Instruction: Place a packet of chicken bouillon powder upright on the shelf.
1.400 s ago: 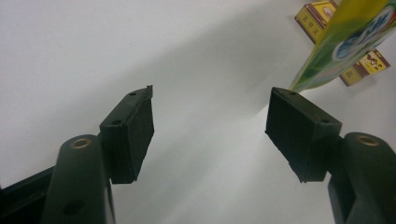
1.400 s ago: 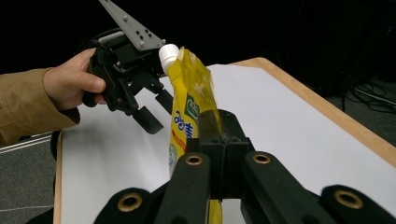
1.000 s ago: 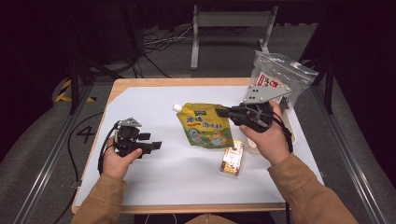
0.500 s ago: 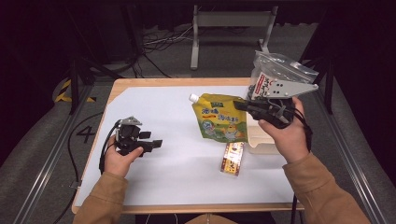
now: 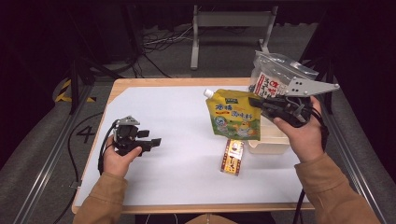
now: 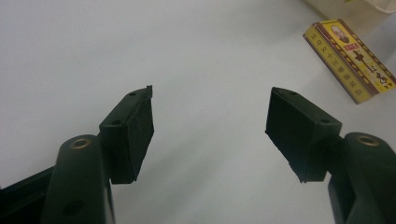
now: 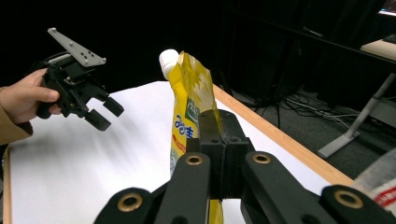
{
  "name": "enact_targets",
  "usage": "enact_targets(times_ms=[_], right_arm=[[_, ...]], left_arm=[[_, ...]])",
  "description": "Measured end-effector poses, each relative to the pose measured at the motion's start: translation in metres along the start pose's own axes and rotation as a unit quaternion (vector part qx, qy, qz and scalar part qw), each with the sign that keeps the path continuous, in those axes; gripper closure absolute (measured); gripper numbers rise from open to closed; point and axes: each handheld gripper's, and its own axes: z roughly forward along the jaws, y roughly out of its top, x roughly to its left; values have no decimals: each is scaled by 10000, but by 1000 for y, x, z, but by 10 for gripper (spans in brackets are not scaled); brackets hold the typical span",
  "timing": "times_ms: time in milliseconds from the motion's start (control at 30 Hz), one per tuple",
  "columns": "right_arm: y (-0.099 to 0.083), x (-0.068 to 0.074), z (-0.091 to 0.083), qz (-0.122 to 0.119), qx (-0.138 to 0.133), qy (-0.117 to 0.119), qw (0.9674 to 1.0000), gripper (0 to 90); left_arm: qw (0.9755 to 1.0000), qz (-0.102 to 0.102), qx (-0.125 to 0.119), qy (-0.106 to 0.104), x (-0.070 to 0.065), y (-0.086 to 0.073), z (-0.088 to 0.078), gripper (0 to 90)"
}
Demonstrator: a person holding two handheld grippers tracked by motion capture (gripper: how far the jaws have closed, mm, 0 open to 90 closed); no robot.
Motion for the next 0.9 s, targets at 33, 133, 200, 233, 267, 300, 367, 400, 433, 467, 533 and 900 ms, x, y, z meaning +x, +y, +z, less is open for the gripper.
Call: enact_targets(times_ms=[33, 133, 200, 233, 267, 300, 367, 400, 433, 467, 533, 900], right_arm=[[0, -1, -2, 8, -9, -18, 10000, 900], [-1, -5, -6, 26, -29, -78, 10000, 900], [-2, -7, -10, 40, -37, -115, 9999, 900], [-2, -8, -11, 52, -35, -130, 9999, 900], [-2, -9, -12, 44, -47, -148, 9999, 900], [-3, -10, -13, 49, -48, -172, 9998, 900], [-3, -13, -16, 51, -53, -212, 9997, 900], [-4, -14, -17, 55, -53, -234, 9997, 900], [-4, -14, -17, 55, -53, -234, 9997, 900], [-4, -15, -18, 62, -54, -256, 9996, 900], [-6, -19, -22, 94, -65, -329, 9994, 900], [-12, -32, -33, 135, -42, -548, 9984, 900]], left_arm=[[10000, -31, -10, 5, -1, 0, 0, 329], [10000, -27, -23, -1, 0, 0, 0, 329], [10000, -27, -22, -5, 0, 0, 0, 328], [10000, -27, -24, -2, 0, -1, 0, 328], [10000, -31, -24, -4, 0, -1, 0, 328], [10000, -25, -32, -9, 0, -1, 0, 328], [10000, -30, -32, -6, 0, -1, 0, 328], [10000, -33, -39, -9, 0, -1, 0, 328], [10000, -33, -39, -9, 0, -1, 0, 328], [10000, -33, -46, -11, 0, -1, 0, 328], [10000, 3, -55, 8, 1, -1, -1, 328], [10000, -12, -73, -11, 0, -1, -1, 328]])
